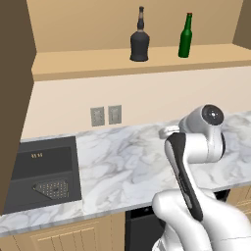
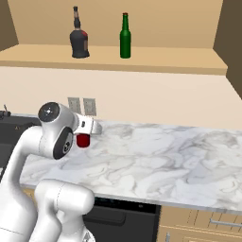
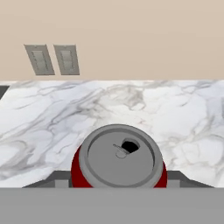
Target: Sort all alcoholic drinks to one cabinet, and non-alcoholic drinks to the other.
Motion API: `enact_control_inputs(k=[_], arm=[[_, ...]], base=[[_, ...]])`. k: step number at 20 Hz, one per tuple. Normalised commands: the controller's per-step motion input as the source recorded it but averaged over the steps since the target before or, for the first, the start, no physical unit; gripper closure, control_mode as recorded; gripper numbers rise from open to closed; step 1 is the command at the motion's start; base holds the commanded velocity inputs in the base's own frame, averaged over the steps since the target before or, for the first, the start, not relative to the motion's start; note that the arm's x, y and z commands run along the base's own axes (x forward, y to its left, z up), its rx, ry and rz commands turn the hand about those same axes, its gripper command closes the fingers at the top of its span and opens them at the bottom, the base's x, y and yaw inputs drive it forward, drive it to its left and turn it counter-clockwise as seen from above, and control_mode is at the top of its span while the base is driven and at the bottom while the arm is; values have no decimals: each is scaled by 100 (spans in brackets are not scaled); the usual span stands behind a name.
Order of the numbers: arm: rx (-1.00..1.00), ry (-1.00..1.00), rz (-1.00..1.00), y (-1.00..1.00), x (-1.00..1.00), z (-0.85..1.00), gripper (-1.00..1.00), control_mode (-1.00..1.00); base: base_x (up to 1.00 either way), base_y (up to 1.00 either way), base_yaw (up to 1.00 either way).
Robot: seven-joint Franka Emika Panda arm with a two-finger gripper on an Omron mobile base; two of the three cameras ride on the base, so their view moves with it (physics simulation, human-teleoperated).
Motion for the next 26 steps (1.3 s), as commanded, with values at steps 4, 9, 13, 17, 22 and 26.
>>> enact_control_inputs(k=[4, 9, 13, 17, 22, 26], arm=[[0, -1, 0, 19, -28, 38, 100, -100], [0, -2, 0, 10, -31, 37, 100, -100], [0, -3, 0, 5, -32, 34, 100, -100], [0, -5, 0, 6, -28, 30, 100, -100], [0, -4, 0, 8, -28, 29, 100, -100], [0, -3, 0, 8, -27, 28, 100, -100]], base=[[0, 0, 0], [0, 0, 0], [0, 0, 0], [0, 0, 0], [0, 0, 0], [0, 0, 0]])
